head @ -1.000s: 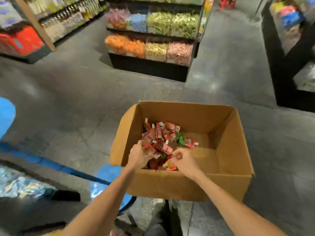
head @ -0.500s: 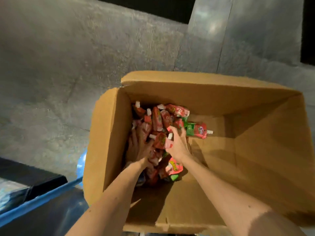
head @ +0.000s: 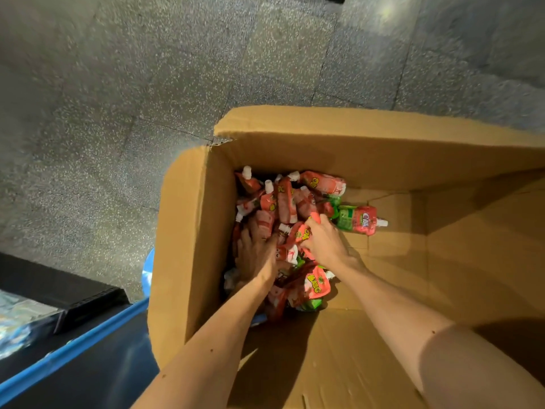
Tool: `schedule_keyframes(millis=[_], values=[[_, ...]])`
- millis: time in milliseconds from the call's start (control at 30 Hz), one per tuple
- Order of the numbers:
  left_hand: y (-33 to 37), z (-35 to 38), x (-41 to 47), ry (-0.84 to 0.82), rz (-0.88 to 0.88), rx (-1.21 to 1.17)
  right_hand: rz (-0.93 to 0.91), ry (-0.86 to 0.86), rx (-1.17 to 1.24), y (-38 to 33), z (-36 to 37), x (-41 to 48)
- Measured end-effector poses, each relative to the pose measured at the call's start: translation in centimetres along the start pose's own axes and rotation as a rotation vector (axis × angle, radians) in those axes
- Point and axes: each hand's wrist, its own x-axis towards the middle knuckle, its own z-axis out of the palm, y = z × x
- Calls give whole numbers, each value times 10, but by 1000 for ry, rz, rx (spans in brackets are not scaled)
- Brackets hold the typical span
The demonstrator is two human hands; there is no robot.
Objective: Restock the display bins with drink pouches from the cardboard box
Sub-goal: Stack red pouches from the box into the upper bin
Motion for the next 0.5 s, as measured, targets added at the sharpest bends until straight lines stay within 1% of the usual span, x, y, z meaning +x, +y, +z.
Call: schedule_keyframes(millis=[33,67,100,133,167,233,300,367,433,500], values=[[0,-1,0,14,13,-41,12,7,28,2,0,-1],[2,-3,-2,31,50,-151,36,9,69,4,0,-4],[4,-5,-5,-10,64,-356,59,6,112,6,-1,-7],[8,-12,-10,-38,66,-509,76,9,146,6,-4,-10],[14,-16,-13,-57,55,-568,90,7,167,7,-7,-15],[15,-29,-22,-89,132,-659,138,-3,251,11,-14,-30],[6,-34,-27,-102,110,-702,186,-12,337,17,-22,-47],[5,-40,-37,-120,100,-790,195,-28,375,30,-27,-60],[8,-54,-51,-26,83,-920,203,-31,449,46,-33,-72],[15,-75,-70,2,12,-1114,183,-32,514,64,-35,-81]])
